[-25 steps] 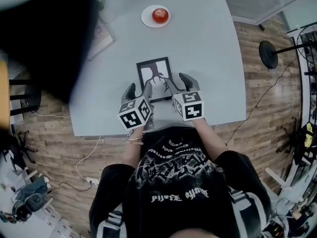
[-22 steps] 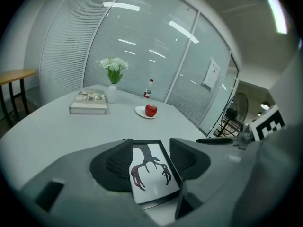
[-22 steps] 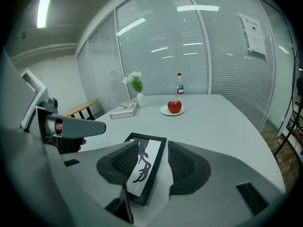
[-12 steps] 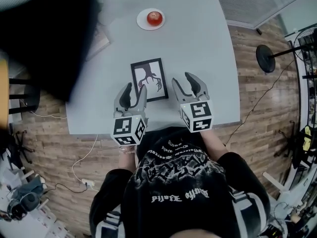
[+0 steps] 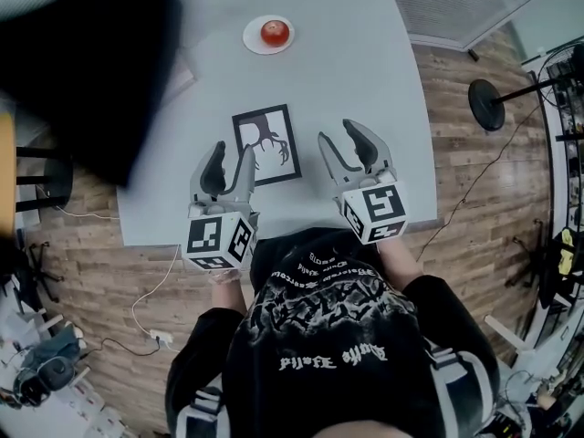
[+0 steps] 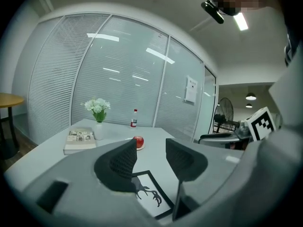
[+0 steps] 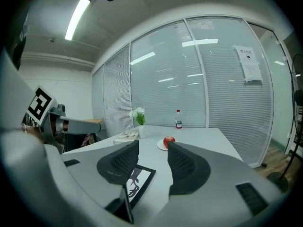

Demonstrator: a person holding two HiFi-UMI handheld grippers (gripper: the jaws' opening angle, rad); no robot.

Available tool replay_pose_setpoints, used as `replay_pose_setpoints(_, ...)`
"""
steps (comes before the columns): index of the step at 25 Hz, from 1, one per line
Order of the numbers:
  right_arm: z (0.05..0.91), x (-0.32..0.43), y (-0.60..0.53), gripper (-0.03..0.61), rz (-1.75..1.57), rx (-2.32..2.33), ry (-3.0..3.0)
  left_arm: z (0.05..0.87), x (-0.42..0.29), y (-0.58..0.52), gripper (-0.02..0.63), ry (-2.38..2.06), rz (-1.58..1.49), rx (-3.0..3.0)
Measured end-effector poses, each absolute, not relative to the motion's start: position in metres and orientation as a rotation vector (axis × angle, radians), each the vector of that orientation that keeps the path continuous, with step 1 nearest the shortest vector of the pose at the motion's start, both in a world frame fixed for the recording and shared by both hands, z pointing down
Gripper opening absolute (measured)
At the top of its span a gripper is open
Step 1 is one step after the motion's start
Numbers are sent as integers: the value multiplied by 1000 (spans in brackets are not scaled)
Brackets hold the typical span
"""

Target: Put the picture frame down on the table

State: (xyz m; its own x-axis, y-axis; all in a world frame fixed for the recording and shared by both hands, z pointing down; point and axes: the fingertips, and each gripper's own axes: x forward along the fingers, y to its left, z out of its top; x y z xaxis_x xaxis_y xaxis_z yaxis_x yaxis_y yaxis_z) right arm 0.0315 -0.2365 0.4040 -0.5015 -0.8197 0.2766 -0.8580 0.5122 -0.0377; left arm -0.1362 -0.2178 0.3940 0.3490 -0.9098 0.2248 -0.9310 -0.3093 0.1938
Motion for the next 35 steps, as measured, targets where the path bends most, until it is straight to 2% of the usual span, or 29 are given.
replay_pose_setpoints(2,407,30,-236,178,263,1421,-2526,399,-136,-218,163,-1658,127,2309)
replay_pose_setpoints(3,408,29,-235,168,265,1416,-2523,401,-136,-218,103,-1671,140,2300)
replay_pose_setpoints(4,409,28,-235,149,268,1413,-2520,402,-135,-217,75,-1680,153,2296)
replay_pose_setpoints(10,408,25,-237,36,264,1427,-2513,404,-124,-216,18,-1663,198,2335)
replay_pose_setpoints(16,406,24,-238,11,260,1432,-2511,407,-120,-219,17,-1606,181,2318)
replay_pose_setpoints(35,415,23,-240,11,237,1423,-2462,406,-117,-220,17,-1589,210,2369)
